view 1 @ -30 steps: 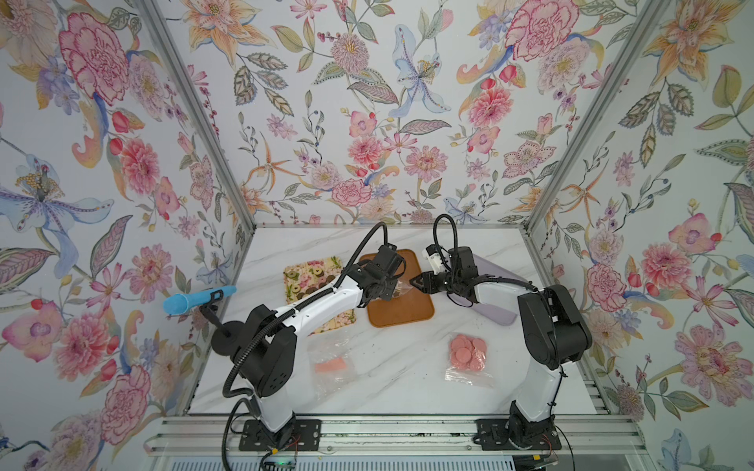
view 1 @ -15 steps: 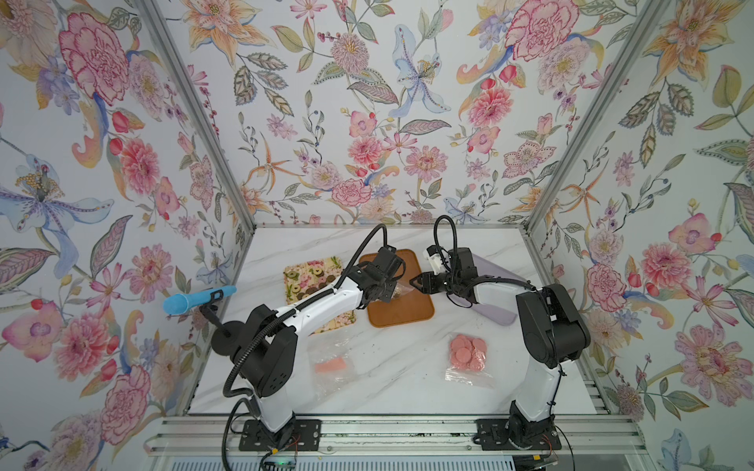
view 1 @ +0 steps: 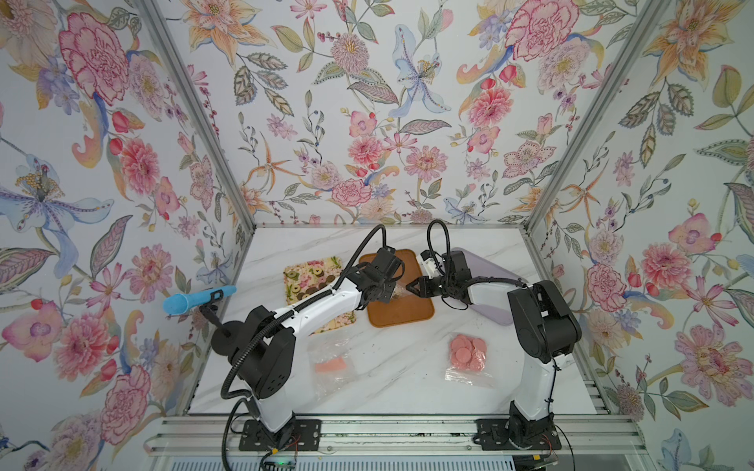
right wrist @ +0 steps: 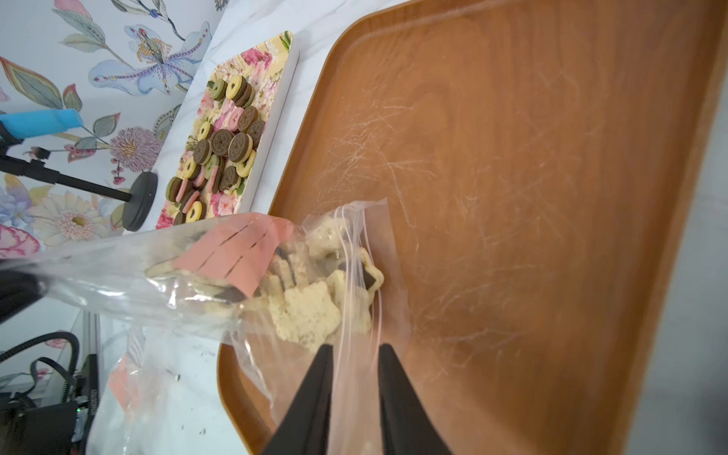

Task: Pour cookies out of the ziploc bag
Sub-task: 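Pour the cookies out of the ziploc bag onto the tray.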

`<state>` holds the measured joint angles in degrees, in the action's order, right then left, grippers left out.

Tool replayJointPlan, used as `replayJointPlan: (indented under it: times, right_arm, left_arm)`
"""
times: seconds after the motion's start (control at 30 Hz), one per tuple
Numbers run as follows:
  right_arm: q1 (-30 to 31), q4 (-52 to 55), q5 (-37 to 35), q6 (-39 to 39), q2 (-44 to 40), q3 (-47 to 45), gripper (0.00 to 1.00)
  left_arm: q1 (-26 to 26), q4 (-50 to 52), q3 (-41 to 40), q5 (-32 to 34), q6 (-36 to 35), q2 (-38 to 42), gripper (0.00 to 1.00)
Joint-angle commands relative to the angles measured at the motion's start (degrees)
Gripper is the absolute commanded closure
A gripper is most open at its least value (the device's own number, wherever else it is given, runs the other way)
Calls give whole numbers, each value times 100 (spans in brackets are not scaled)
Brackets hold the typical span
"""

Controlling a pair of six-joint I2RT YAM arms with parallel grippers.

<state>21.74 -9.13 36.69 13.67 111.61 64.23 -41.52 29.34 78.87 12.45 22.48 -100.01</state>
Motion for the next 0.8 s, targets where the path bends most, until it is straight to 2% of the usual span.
replayJointPlan:
  times: [0.0,0.03,0.07,0.37,0.63,0.77]
  right_arm:
    - [14,21,368,139,172,250,94]
    - [6,11,395,176,182,257,99]
    - [6,-1,409,219,179,252,100]
    - [-23,98,409,273,103,436,100]
    - [-67,239,608,287,189,977,100]
    - [-88,115,742,543,177,1035,100]
  left_arm:
    - [56,8,-88,56,35,222,100]
    - [56,1,-106,56,25,227,100]
    - [56,1,-120,56,37,247,100]
    - [48,28,-373,-56,96,500,100]
    - [-23,13,-749,-641,10,726,100]
    - [-29,-7,-943,-998,94,862,100]
